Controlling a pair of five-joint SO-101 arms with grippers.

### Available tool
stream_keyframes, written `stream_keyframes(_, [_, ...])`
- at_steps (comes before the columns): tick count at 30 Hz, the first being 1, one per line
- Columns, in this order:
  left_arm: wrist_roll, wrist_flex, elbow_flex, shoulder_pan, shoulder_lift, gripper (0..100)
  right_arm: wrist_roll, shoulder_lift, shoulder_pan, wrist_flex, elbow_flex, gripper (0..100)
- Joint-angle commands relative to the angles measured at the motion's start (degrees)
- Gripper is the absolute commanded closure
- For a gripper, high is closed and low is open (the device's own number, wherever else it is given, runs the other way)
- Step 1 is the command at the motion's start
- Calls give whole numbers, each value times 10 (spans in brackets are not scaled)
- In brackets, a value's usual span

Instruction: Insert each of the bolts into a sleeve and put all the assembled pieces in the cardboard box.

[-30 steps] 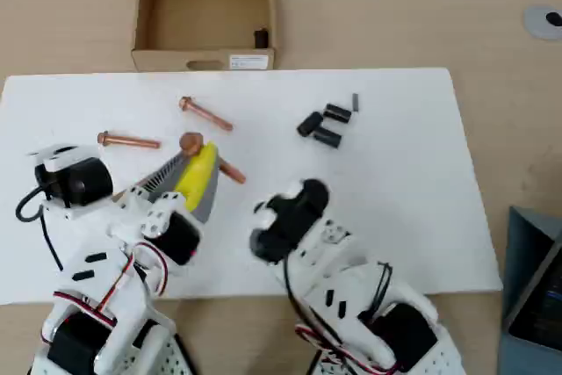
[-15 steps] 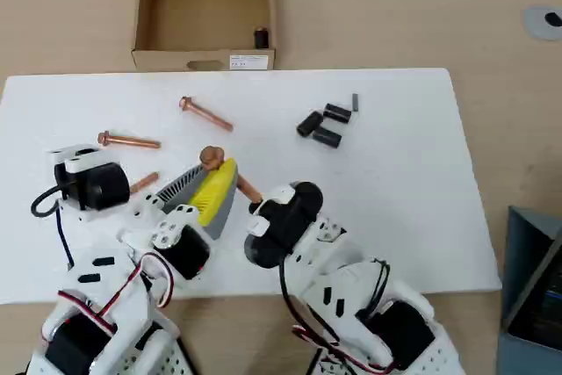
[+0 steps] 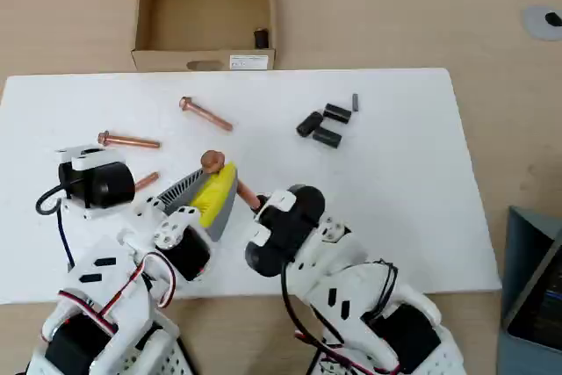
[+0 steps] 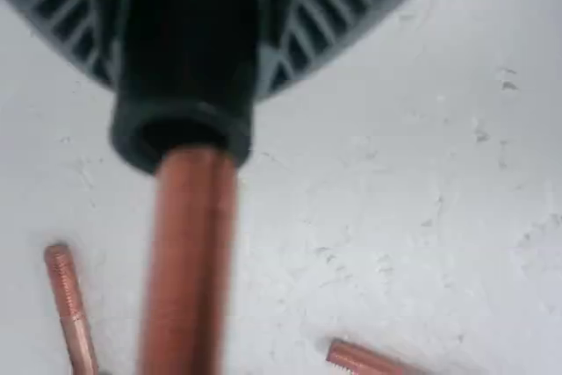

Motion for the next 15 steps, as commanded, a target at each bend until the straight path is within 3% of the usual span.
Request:
stream_keyframes(1, [1,2,-30,3,-4,998,4,-88,8,-17,-38,989])
stream_keyframes(15, [4,-3,27,18,-4,998,4,-89,7,-17,-40,989])
